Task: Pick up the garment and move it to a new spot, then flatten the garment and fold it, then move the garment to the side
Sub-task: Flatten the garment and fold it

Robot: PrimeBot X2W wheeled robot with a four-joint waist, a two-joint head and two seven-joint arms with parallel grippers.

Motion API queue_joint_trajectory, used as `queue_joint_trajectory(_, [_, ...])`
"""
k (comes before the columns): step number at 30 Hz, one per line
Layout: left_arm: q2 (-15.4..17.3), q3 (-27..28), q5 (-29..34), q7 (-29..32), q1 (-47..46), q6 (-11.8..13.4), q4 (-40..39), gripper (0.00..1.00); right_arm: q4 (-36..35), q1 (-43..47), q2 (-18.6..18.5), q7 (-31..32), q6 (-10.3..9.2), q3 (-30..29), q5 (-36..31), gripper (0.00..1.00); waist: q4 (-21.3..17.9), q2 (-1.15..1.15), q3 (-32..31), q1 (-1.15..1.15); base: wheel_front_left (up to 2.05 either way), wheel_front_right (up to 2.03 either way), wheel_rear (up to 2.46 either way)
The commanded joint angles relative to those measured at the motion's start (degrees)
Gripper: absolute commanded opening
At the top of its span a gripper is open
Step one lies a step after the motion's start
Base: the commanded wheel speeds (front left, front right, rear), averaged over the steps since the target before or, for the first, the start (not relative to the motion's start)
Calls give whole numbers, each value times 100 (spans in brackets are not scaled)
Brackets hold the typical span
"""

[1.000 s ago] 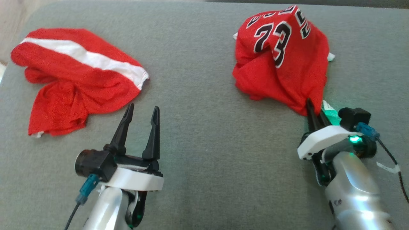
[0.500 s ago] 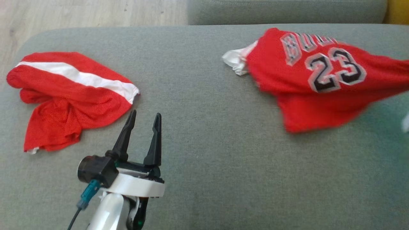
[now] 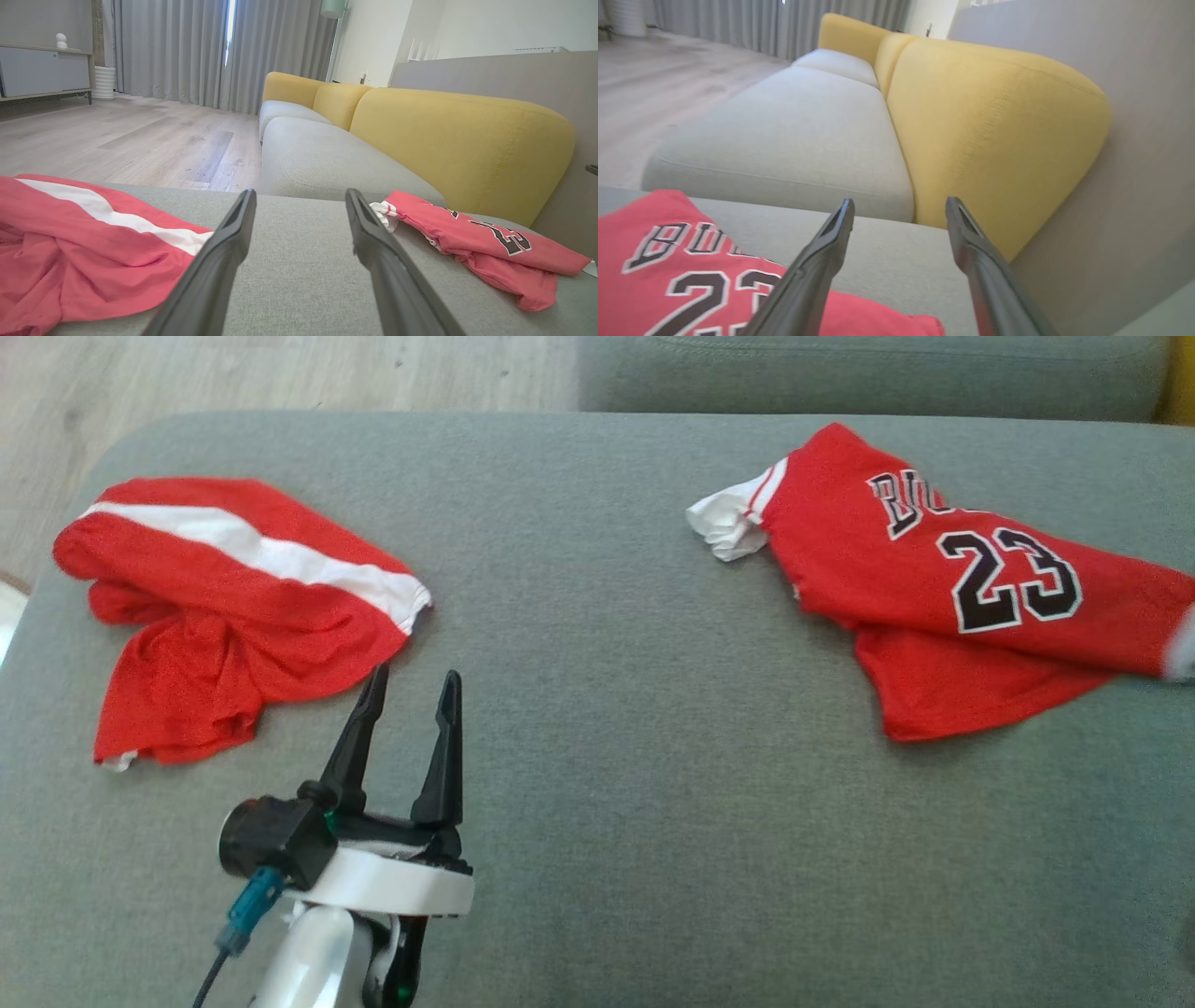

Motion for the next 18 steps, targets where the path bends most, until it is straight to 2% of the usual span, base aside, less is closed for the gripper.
queue_joint_trajectory(1, [12, 227, -41, -53, -93, 9, -226, 100, -270, -70, 143, -177, -4, 152, -14, 100, -72, 0, -43, 0, 0, 0, 0])
queue_joint_trajectory(6, [12, 318, -13, -53, -82, 9, -335, 100, -716, 203, 868, -785, -4, 574, 336, 100, -302, 0, -117, 0, 0, 0, 0])
queue_joint_trajectory(10, [12, 384, 15, -53, -30, 9, -394, 100, -1154, 544, 1257, -1128, -4, 1008, 809, 100, -504, 0, -163, 0, 0, 0, 0])
queue_joint_trajectory(15, [12, 388, 8, -53, 46, 9, -402, 100, -1742, 1247, 1498, -1285, -4, 1452, 1467, 100, -661, 0, -244, 0, 0, 0, 0])
queue_joint_trajectory(18, [12, 378, 3, -53, 82, 9, -394, 100, -1978, 1706, 1511, -1310, -4, 1904, 2182, 100, -718, 0, -287, 0, 0, 0, 0])
